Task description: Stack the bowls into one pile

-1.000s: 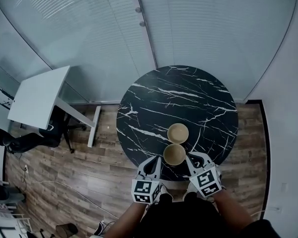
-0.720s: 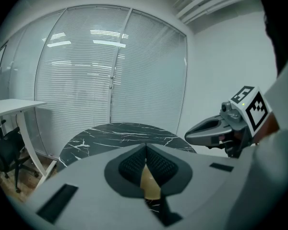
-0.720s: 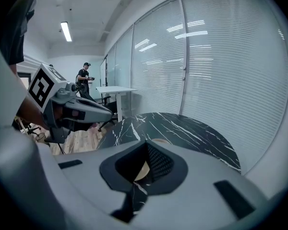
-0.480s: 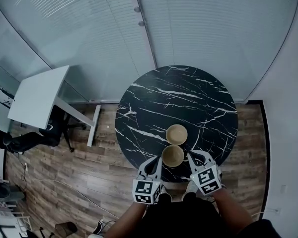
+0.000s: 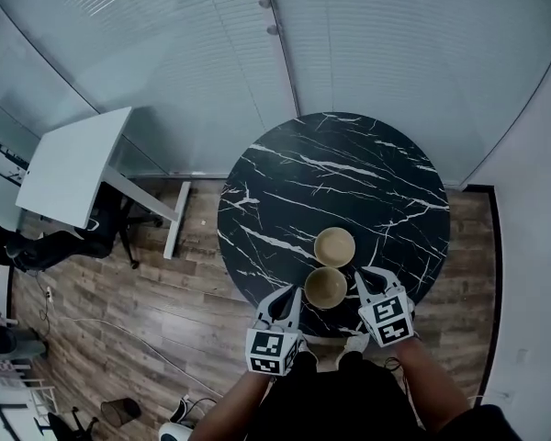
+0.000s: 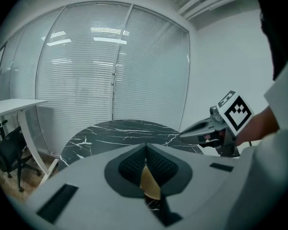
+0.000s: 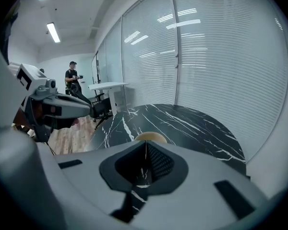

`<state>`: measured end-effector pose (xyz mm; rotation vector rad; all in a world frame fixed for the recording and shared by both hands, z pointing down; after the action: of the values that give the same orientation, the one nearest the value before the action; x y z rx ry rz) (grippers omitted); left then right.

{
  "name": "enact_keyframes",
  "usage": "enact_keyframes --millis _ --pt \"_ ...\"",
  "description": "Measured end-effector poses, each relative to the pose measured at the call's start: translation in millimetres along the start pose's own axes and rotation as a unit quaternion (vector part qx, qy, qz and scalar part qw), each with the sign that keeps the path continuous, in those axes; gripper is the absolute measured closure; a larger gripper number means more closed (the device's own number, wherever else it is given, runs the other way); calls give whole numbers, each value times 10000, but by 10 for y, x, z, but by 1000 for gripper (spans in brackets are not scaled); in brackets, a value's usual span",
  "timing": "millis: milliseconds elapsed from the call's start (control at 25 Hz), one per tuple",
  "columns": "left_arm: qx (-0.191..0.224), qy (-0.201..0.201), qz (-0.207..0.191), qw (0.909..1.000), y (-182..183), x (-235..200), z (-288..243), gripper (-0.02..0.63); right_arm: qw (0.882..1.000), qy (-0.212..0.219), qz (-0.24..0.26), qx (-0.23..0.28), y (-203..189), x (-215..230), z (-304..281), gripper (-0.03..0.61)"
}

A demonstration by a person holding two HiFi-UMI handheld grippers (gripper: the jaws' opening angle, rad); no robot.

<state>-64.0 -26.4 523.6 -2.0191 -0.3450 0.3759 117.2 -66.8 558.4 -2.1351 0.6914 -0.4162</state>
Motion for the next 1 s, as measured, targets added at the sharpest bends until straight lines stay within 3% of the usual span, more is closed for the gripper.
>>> enact_keyframes --millis 360,680,1000 --pt "-108 -5 87 9999 -7 -103 -72 600 9973 -134 -607 -384 -114 299 -389 514" --pt "-169 4 -211 9996 -5 -135 -136 600 9866 -170 -1504 -606 -158 575 -727 489" --pt "-201 60 -137 9997 -37 -197 -215 601 9812 -213 -1710 -870 -284 699 -1009 489"
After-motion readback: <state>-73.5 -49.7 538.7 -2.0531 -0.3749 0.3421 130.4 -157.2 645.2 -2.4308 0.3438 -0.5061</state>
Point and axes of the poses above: the fingertips, and each gripper's own axes: z backward along the fingers, x to its right, y out of its top, the point moved 4 cm from there along z, backward along the fingers, and after that the axes turned 2 degrees about y, right-handed, at the moved point
